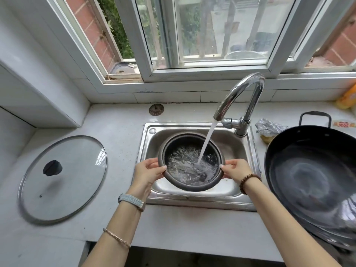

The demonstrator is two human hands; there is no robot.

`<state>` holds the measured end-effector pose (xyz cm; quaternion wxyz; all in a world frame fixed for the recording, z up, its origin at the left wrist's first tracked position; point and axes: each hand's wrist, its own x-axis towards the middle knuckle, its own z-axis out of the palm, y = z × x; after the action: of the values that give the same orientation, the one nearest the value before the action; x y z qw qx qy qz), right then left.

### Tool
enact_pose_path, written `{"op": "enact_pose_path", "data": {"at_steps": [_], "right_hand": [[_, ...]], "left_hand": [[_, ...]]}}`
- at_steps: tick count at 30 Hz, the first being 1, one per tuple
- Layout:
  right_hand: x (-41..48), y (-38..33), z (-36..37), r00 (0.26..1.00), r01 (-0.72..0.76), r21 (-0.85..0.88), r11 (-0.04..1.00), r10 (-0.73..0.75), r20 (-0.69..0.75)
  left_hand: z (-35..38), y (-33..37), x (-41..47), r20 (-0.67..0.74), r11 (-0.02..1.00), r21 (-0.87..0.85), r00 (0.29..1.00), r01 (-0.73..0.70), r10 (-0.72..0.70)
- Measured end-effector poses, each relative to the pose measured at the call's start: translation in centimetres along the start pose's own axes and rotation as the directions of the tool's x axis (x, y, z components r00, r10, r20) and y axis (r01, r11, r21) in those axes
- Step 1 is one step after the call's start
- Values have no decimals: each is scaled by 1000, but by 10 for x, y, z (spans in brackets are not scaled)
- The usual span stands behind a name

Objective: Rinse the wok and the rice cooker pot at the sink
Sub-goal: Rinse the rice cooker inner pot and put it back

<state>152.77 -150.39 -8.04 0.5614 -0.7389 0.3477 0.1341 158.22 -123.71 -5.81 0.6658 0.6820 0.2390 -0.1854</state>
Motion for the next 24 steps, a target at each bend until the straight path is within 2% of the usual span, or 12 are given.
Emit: {"op": "enact_pose_path", "data": {"at_steps": [4, 10, 12, 17, 24], "right_hand": [[-3, 3, 4, 994, 110, 13, 994, -109, -21], [-16, -23, -5, 980, 183, 9, 983, -182, -79], [-17, -24, -7, 989, 135, 27, 990, -134, -63], [-15, -4, 0, 1000, -11, 40, 999, 10, 8], [-16, 18, 39, 982, -179, 289, 940, 156, 102]], "left_hand": [[-5, 2, -3, -11, 998, 50, 999, -35, 36], [-5, 0, -2, 19, 991, -6, 991, 134, -134], [-3, -1, -3, -2, 990, -12, 990, 143, -143], [-6, 14, -11, -33, 998, 13, 998, 63, -62], [-9, 47, -28, -63, 988, 103, 990, -118, 125]]}}
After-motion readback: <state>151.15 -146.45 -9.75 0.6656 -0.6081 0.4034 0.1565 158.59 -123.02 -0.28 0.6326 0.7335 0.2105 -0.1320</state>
